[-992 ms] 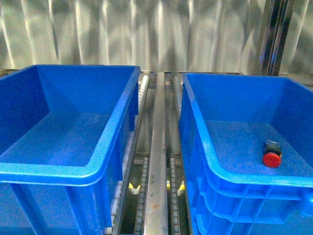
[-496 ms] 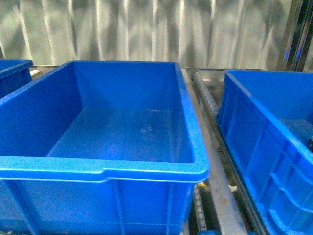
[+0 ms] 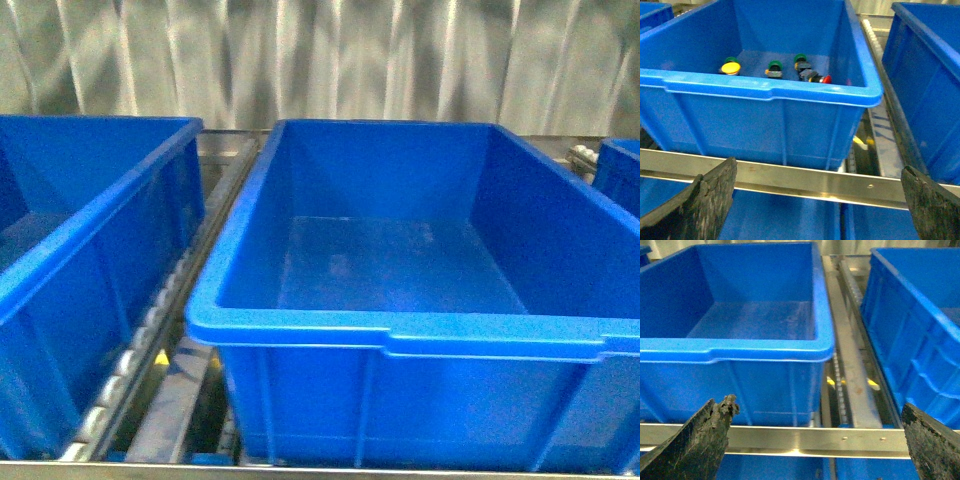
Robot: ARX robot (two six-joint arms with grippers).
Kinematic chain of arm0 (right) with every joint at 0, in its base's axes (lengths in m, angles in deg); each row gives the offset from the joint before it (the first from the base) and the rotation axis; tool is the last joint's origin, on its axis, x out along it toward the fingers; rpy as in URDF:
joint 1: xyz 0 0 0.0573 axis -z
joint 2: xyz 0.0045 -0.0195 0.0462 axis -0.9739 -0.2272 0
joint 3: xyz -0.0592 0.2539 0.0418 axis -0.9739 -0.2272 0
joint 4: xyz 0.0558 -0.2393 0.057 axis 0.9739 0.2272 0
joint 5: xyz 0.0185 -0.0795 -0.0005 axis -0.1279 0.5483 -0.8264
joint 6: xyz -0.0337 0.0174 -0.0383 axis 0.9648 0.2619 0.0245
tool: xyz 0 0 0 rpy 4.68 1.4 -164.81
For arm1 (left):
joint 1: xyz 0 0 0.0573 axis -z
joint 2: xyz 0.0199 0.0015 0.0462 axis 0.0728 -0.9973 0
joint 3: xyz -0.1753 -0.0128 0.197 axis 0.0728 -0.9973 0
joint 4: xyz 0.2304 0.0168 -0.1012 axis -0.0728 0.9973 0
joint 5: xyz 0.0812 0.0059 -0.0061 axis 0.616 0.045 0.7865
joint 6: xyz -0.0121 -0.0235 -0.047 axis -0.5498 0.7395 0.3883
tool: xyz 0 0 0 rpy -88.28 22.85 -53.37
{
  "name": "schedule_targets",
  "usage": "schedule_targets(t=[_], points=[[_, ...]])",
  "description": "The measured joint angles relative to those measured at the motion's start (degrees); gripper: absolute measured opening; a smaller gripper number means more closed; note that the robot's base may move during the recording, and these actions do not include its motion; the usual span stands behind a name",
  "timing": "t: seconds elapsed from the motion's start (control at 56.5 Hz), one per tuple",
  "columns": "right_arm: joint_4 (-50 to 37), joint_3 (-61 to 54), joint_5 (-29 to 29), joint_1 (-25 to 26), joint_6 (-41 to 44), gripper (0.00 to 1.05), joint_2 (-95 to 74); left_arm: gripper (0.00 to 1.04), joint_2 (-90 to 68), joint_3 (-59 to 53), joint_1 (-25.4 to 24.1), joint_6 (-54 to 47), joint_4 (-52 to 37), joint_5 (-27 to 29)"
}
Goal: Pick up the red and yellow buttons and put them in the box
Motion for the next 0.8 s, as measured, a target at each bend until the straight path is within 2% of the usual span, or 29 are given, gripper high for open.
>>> schedule_targets(t=[0.797], points=[[0.00,-0.11,-0.17,0.02,0.00,0.99,-0.02,0.97,0.00,0.00,0.02,0.02,0.00,0.07]])
